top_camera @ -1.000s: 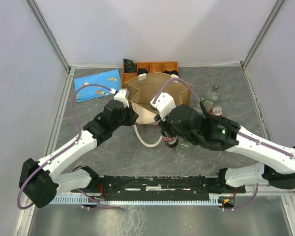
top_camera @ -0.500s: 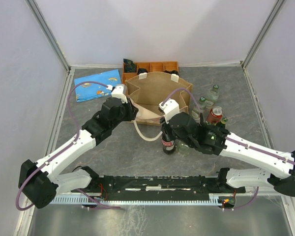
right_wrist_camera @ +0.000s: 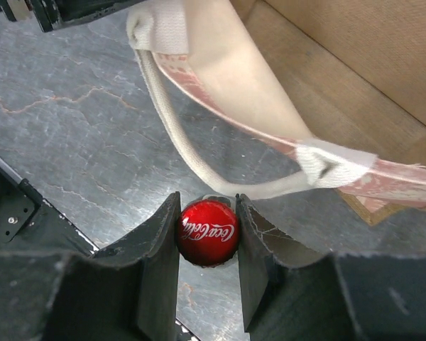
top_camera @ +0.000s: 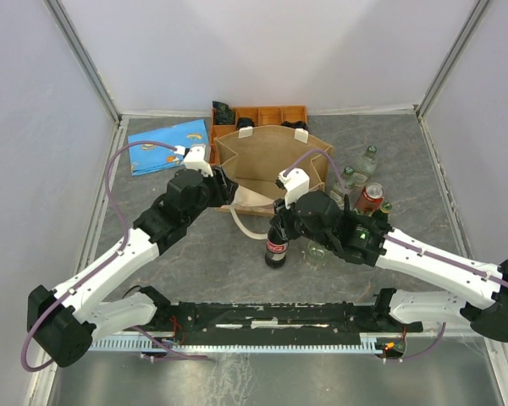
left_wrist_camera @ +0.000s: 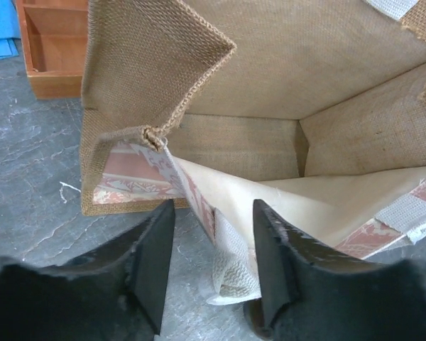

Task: Take the beverage out of the canvas bag

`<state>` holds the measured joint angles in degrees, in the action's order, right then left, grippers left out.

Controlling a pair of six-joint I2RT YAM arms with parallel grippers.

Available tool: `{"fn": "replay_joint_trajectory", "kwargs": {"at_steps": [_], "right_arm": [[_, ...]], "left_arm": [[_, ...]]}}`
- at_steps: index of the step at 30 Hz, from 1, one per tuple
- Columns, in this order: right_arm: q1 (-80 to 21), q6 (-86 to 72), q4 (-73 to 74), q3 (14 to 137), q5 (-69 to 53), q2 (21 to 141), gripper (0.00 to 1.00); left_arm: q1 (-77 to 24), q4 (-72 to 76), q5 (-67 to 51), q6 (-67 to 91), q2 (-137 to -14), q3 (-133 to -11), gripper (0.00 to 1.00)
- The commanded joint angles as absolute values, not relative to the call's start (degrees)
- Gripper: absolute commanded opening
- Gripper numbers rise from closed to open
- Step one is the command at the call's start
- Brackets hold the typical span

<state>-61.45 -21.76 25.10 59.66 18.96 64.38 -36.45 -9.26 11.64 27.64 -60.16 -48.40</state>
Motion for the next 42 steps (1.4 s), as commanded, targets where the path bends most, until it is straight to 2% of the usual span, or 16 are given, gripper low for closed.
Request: {"fn": "replay_joint_trajectory", "kwargs": {"at_steps": [1, 4, 6, 8, 9, 12, 16, 18, 26, 31, 34, 42], "right_arm": [[-61.28, -22.09, 11.01, 59.36, 16.1, 63.14, 0.0], [-61.28, -21.46, 10.93, 59.33, 15.13, 64.16, 0.0], [-61.32, -20.83, 11.65, 59.57, 15.12, 64.84, 0.0], [-61.33, -19.97, 12.37, 59.75, 14.84, 65.53, 0.0], [-61.4, -19.64, 13.09, 59.88, 14.73, 65.78, 0.0], [-61.49, -18.83, 14.83, 60.2, 14.2, 66.31, 0.03], [-62.54, -17.67, 17.3, 61.08, 15.71, 66.31, 0.27], [-63.45, -17.14, 18.63, 62.01, 17.06, 66.65, 0.43], [-65.26, -15.87, 21.46, 65.4, 20.61, 67.52, 0.76], [-65.26, -14.94, 23.97, 69.03, 27.03, 66.0, 0.85], [-62.51, -13.7, 25.77, 71.47, 30.58, 64.4, 0.86], [-37.75, -11.72, 26.71, 76.94, 25.65, 62.09, 0.86]], "left_arm": [[-36.21, -6.57, 14.06, 29.44, -57.75, -48.24, 0.58], [-36.24, -6.66, 14.22, 29.36, -57.24, -48.04, 0.64], [-36.26, -6.68, 14.39, 29.31, -56.85, -47.94, 0.73], [-36.21, -6.63, 14.64, 29.2, -56.41, -47.82, 0.87], [-36.26, -6.55, 14.64, 29.12, -56.19, -47.77, 0.99], [-36.21, -6.79, 14.71, 28.94, -55.71, -47.53, 0.99], [-36.21, -7.23, 15.42, 28.53, -54.67, -47.04, 0.99], [-36.23, -7.64, 15.83, 28.23, -54.18, -46.98, 0.99], [-36.22, -8.99, 16.52, 27.44, -53.44, -46.82, 0.99], [-36.21, -8.83, 17.27, 25.96, -51.84, -46.7, 0.99], [-36.27, -9.32, 18.84, 23.83, -51.04, -47.3, 0.99], [-36.06, -10.12, 22.89, 18.57, -51.35, -49.97, 0.99]]}}
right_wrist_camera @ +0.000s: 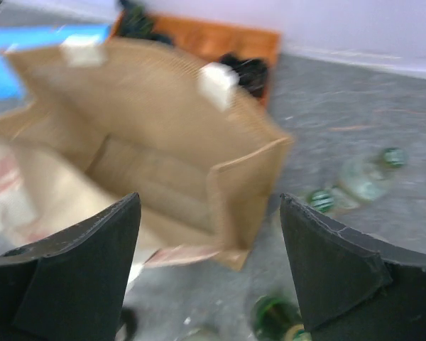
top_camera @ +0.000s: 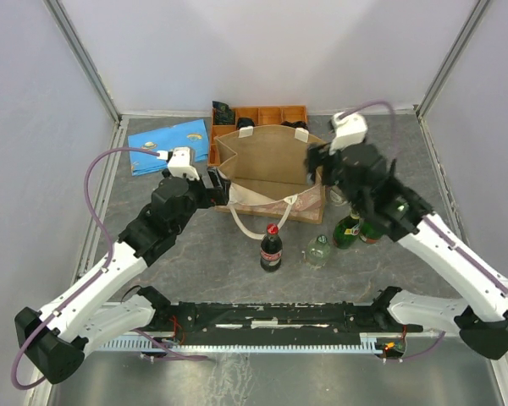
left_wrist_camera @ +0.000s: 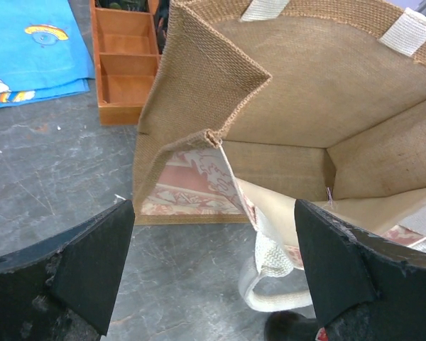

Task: Take the beverage out of the canvas bag

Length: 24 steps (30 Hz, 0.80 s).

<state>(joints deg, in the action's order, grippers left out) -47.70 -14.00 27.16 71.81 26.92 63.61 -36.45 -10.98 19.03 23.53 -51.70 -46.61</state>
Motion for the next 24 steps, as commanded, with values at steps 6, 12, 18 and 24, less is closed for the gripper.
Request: {"fn": "replay_joint_trajectory", "kwargs": {"at_steps": [6, 12, 18, 24], "right_arm": [[-13.55, -15.53, 26.08, 84.12, 10.11, 68.56, 0.87], [7.86, -20.88, 24.35, 89.02, -3.33, 77.91, 0.87], [20.64, -23.59, 24.51, 92.25, -7.34, 86.92, 0.89], [22.12, -18.83, 27.18, 91.27, -1.88, 88.03, 0.99]], "left_arm": [[-30.97, -9.57, 20.58, 16.83, -54.4, -52.77, 0.99], [-14.3, -6.44, 6.86, 20.02, -57.39, -52.67, 0.99], [-8.88, -5.9, 9.76, 16.64, -62.21, -55.54, 0.99], [-5.58, -4.11, 8.51, 15.79, -66.62, -57.52, 0.99]]}}
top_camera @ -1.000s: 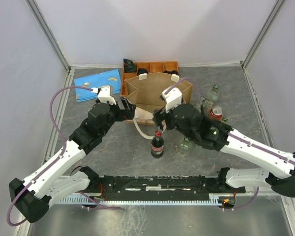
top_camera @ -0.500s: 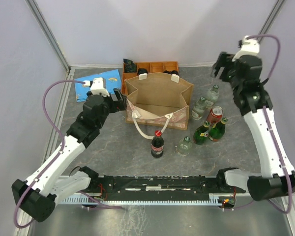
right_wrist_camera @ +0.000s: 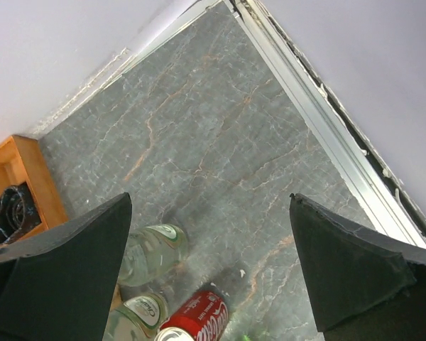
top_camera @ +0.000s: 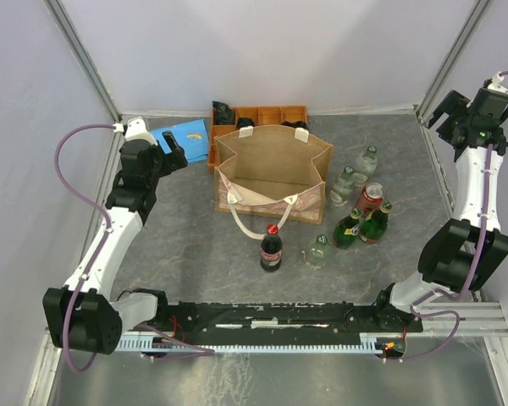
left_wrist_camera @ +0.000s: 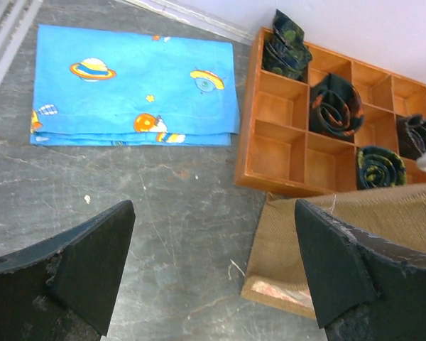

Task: Take the beverage out of the canvas bag

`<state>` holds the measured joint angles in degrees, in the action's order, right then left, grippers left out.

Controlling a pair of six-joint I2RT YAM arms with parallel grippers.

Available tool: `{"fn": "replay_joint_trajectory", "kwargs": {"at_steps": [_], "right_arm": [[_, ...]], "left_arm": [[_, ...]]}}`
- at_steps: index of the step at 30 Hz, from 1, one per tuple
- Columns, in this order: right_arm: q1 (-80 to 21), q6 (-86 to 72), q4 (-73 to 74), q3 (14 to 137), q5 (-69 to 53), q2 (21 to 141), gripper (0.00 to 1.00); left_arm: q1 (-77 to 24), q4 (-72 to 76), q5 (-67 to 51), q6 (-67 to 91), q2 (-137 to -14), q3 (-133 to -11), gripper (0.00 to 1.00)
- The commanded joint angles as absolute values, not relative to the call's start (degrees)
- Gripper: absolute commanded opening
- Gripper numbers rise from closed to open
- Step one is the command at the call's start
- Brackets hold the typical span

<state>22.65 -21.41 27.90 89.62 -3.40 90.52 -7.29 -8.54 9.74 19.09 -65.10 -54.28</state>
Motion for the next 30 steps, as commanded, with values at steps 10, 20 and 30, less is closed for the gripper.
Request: {"fn": "replay_joint_trajectory", "kwargs": {"at_steps": [10, 20, 30], "right_arm": [[22.13, -17.42, 29.01, 84.27, 5.92, 85.85, 0.99], [22.09, -18.97, 27.7, 81.3, 11.95, 83.0, 0.99], [21.36, -19.44, 27.19, 80.79, 12.52, 82.07, 0.99]], "left_arm": [[-2.64, -3.91, 5.04, 16.65, -70.1, -59.15, 0.99], [-2.6, -4.63, 4.83, 17.48, -66.74, -56.53, 0.99], [-2.64, -6.19, 5.79, 17.03, -63.57, -54.58, 0.99]]}}
